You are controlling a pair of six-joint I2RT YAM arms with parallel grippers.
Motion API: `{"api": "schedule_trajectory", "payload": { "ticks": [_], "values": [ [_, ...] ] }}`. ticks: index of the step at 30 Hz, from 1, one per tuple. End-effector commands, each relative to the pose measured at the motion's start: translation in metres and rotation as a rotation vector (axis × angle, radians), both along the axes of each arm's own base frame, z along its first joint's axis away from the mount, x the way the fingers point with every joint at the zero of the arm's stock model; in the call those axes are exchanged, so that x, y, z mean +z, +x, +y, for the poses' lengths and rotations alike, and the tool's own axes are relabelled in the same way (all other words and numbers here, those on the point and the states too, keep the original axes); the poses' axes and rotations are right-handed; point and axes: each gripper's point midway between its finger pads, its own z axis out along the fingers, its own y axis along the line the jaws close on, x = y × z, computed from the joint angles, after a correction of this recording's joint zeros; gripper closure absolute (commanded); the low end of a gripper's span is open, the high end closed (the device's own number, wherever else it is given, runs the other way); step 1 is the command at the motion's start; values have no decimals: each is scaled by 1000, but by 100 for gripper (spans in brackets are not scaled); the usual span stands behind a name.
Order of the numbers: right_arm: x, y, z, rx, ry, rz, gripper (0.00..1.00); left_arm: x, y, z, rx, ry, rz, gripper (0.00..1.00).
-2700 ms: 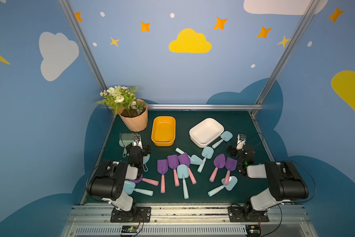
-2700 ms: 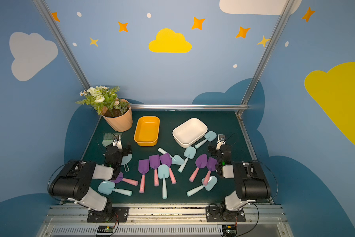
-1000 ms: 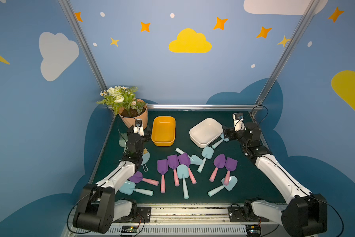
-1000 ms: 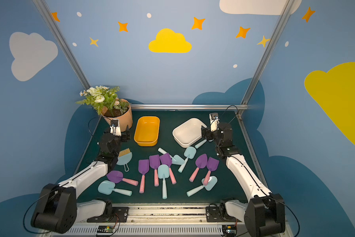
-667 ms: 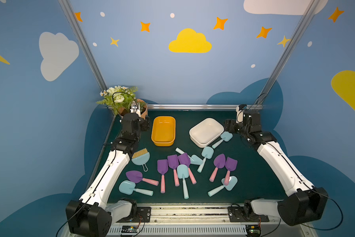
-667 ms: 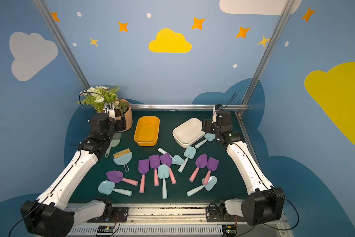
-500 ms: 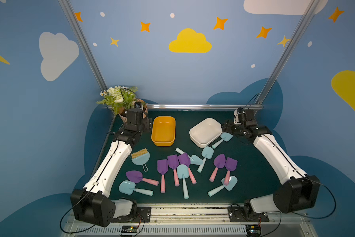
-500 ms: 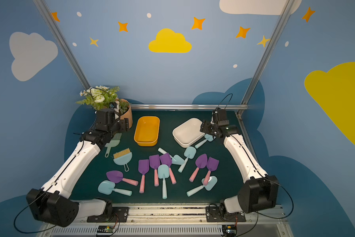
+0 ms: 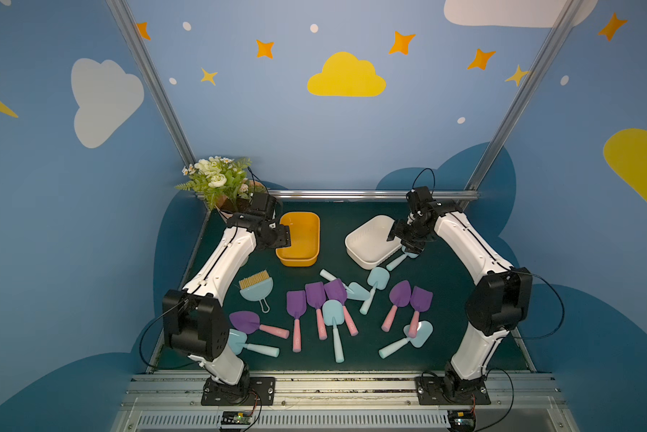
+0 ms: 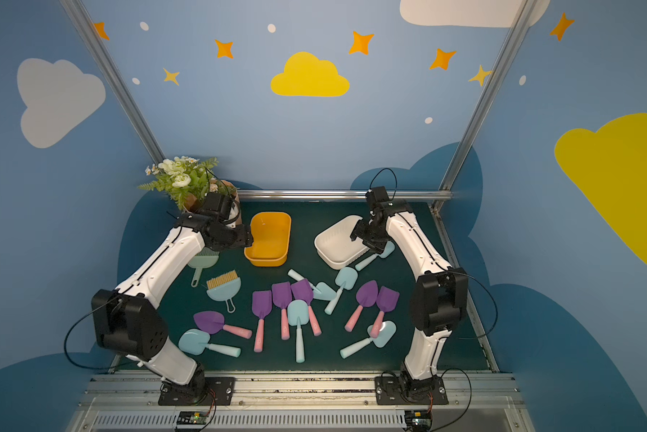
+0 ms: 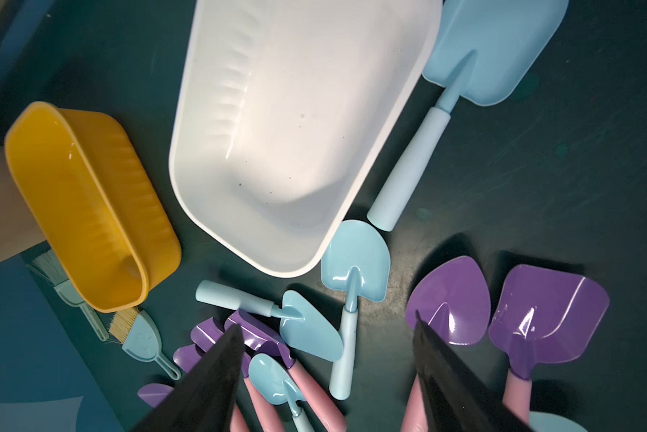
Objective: Sort the small shovels by color and place them into the storage box
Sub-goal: Adjust the storage box at the center of the board.
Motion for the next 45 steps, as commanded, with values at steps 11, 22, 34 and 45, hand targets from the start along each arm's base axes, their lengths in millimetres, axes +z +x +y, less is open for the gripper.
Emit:
{"api": "schedule_trajectory", "payload": {
  "ticks": [11, 22, 34, 45],
  "values": [
    [-46, 19, 9, -25, -9, 154, 30, -35, 42, -5, -41, -116, 119, 30],
    [-70, 42, 5, -23, -86, 213, 33, -62, 61, -10, -96, -121, 177, 32],
    [-82, 37, -2, -20, -111, 257, 32, -89, 63, -1, -115, -40, 250, 35],
    [-102, 54, 5, -19, -79, 278, 50, -103, 73, 4, -138, 5, 278, 35]
  ]
}}
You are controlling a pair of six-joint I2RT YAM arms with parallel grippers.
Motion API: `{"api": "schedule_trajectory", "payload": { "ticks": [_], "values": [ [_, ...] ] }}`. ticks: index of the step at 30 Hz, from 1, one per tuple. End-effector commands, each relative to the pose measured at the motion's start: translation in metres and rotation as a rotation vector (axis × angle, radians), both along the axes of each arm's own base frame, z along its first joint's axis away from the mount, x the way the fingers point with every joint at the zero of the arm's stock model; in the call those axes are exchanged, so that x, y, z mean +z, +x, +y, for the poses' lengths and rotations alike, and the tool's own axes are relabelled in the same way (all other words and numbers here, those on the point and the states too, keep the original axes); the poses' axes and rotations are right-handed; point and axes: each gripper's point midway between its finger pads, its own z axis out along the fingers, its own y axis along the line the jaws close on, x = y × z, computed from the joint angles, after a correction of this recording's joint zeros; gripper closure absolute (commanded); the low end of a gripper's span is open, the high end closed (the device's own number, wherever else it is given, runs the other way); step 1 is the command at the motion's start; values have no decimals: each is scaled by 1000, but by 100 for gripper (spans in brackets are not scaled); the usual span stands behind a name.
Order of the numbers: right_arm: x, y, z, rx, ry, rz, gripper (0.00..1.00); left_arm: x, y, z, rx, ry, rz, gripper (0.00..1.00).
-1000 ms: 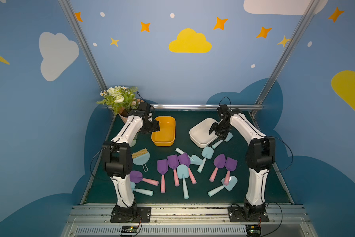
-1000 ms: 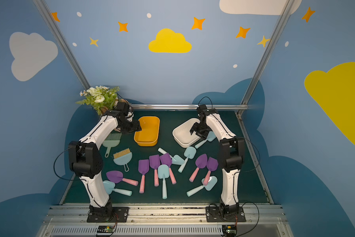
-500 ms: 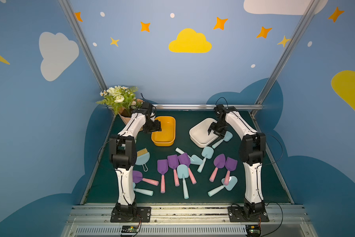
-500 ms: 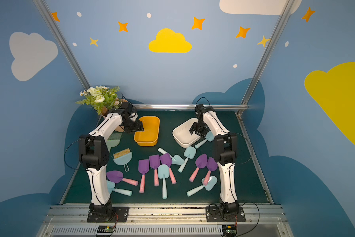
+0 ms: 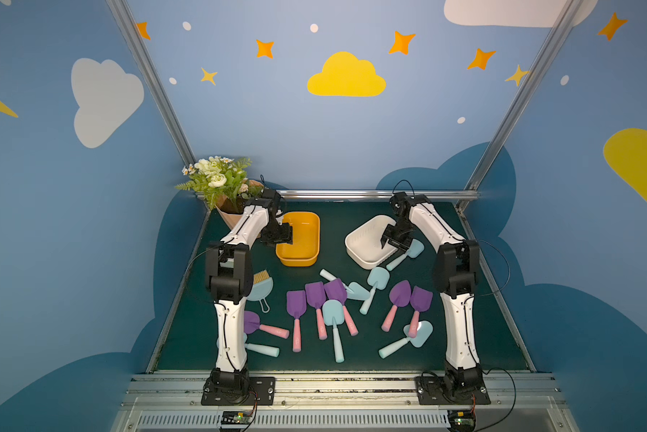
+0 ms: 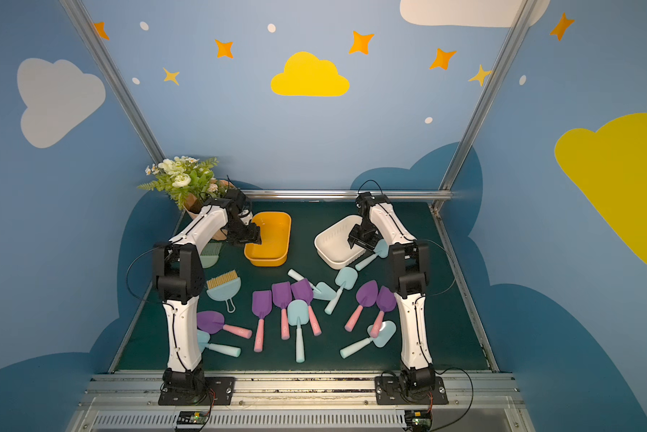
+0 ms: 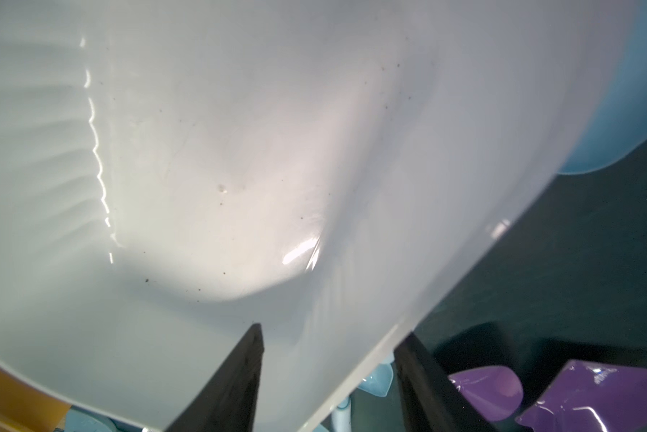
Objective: Sort the small shovels by color and place them into the storage box
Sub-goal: Adjust the storage box at the center of the board.
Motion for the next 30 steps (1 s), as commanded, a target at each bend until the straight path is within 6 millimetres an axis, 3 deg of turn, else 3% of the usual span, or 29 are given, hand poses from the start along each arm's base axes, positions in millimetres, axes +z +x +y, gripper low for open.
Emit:
{"api": "schedule_trajectory", "payload": {
  "ticks": [1, 10, 15, 22, 30],
  "values": [
    [-2, 2, 0, 4, 6, 23, 55, -2, 0, 2, -28, 21, 18, 35],
    [9, 15, 9, 77, -39, -30, 86, -11, 4, 1, -60, 22, 47, 44],
    [12, 20, 17, 110, -28, -53, 96, -19, 1, 2, -70, 33, 67, 52],
    [18, 28, 38, 232, -15, -116, 100, -21, -2, -2, -90, 30, 76, 68],
    [26, 34, 70, 359, 11, -210, 100, -24, -11, -13, -141, 48, 95, 80]
  ]
}}
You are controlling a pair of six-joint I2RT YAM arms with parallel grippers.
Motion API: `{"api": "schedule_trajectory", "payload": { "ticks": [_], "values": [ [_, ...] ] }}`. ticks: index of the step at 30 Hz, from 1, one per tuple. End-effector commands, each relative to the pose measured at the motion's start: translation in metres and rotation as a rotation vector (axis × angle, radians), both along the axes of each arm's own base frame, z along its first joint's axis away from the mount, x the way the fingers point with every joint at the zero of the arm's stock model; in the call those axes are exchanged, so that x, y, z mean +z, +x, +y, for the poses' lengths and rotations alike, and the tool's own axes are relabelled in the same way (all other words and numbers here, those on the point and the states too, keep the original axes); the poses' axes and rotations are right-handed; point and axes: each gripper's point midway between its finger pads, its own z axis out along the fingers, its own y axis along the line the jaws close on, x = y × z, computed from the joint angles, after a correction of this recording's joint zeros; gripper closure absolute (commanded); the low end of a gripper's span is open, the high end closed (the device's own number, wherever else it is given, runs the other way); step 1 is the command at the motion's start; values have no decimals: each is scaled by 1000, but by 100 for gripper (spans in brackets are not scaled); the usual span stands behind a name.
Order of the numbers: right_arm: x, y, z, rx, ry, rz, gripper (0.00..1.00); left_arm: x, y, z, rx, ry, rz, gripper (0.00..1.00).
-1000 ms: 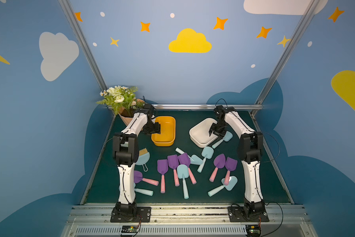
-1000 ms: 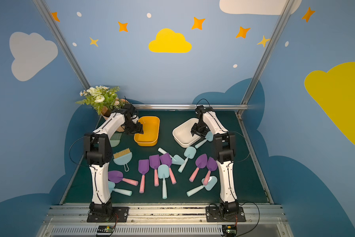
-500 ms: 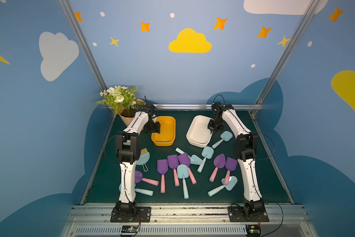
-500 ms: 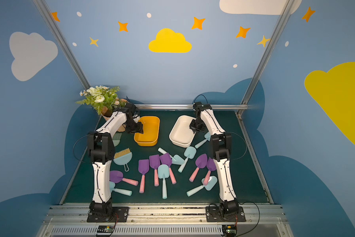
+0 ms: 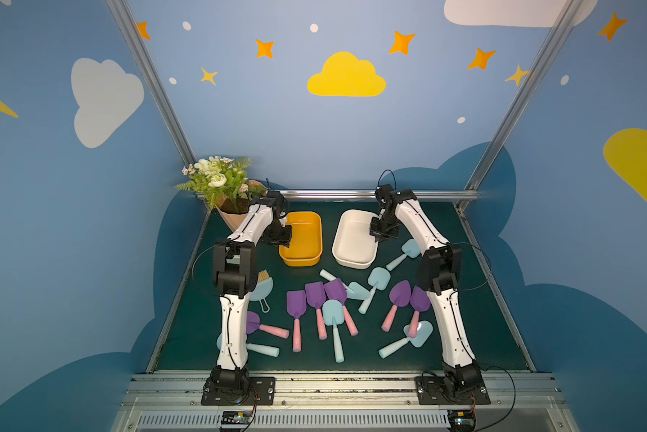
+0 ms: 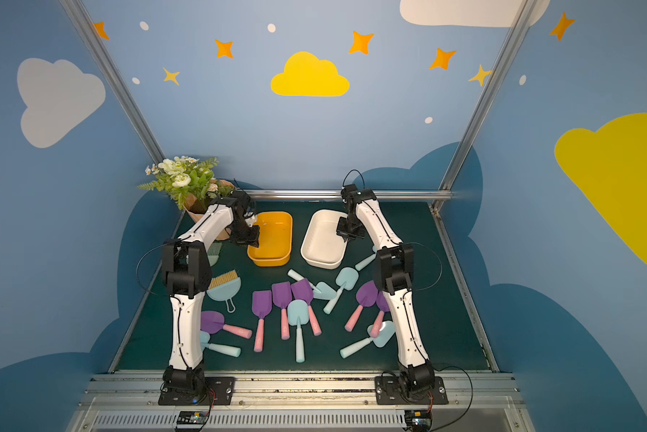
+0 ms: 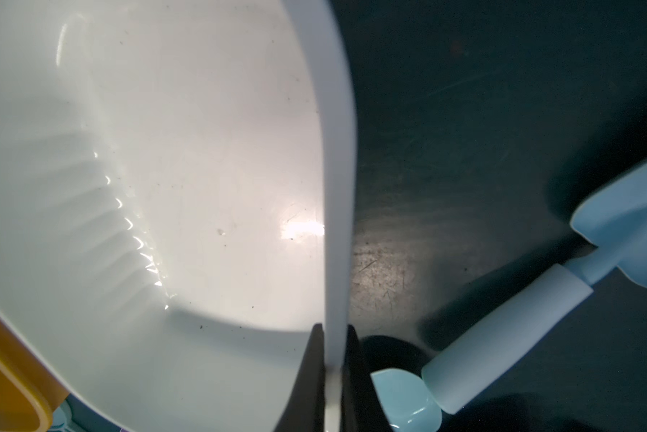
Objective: Sort the small shovels by color and place them into the storage box
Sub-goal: Adjust the storage box at the center of the board.
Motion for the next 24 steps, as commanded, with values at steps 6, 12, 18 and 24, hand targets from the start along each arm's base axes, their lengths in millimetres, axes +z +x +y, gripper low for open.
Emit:
{"api": "schedule_trajectory", "payload": {
  "ticks": [6, 12, 18, 24],
  "values": [
    [6, -1, 16, 122, 15, -35, 100, -5, -23, -1, -44, 32, 55, 82],
    [0, -11, 17, 154, 25, 9, 100, -1, -33, 6, -59, 73, 64, 83],
    [-6, -21, 16, 179, 28, 58, 100, 2, -38, 13, -81, 110, 67, 83],
    [-11, -25, 15, 179, 31, 87, 100, -1, -45, 10, -107, 103, 78, 85]
  ]
}}
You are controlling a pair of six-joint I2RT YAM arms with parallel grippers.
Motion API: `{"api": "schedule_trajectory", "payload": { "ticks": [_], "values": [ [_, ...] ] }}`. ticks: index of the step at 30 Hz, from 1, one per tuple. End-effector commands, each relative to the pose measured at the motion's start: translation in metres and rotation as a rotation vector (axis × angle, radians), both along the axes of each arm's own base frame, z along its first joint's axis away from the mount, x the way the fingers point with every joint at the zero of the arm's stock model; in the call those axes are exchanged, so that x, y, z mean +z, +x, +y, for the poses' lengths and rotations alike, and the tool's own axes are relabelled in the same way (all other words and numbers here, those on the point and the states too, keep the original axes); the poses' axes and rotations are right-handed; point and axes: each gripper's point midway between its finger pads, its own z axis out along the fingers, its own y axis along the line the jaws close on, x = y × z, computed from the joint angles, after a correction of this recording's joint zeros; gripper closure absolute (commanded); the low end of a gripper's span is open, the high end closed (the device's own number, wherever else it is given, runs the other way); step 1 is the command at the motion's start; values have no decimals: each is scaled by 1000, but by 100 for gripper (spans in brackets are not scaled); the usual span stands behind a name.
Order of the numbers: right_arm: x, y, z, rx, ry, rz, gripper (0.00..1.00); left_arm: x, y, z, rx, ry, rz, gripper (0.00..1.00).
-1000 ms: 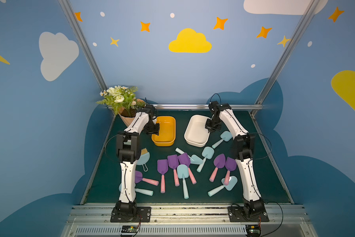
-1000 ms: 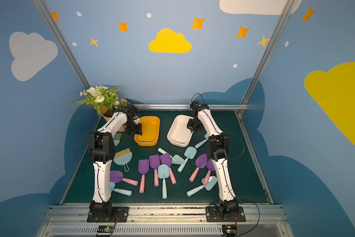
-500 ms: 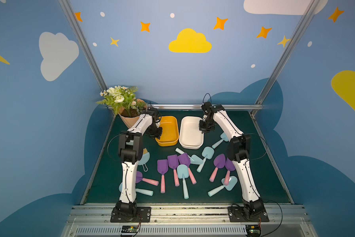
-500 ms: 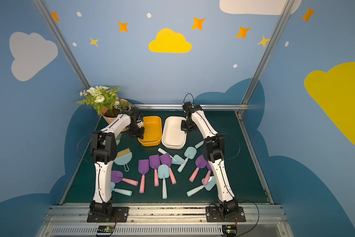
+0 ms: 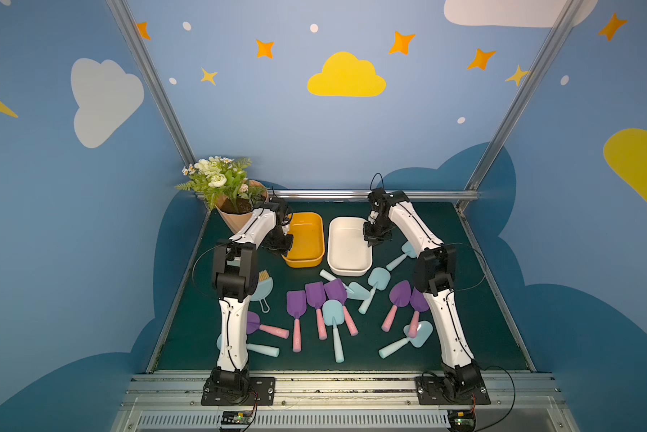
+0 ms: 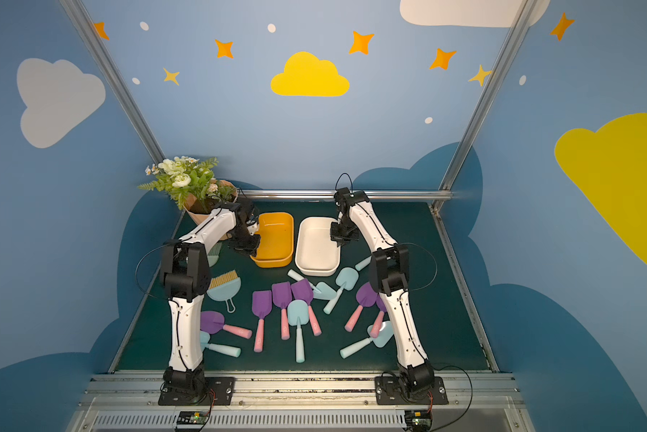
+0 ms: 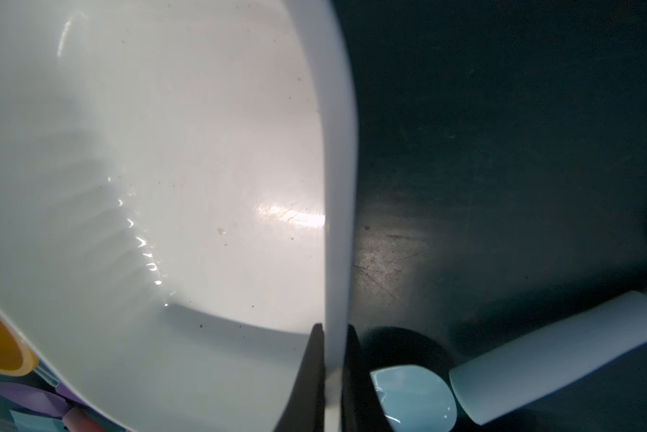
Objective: Sort the small shovels by color and place them into the storage box
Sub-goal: Adjust the storage box at the center of the board.
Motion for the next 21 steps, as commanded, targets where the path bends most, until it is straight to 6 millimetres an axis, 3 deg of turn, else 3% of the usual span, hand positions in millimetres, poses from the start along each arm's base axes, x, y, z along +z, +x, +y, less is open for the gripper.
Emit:
{"api": "schedule_trajectory", "payload": {
  "ticks": [1, 11, 21],
  "values": [
    [-2, -6, -3, 10, 2, 37, 100, 9, -11, 1, -32, 9, 10, 86],
    [-1, -5, -6, -7, 11, 45, 100, -3, -24, -2, -55, 14, 39, 97],
    [1, -3, -10, -21, 18, 43, 100, 4, -37, -8, -52, 26, 36, 97]
  ]
}}
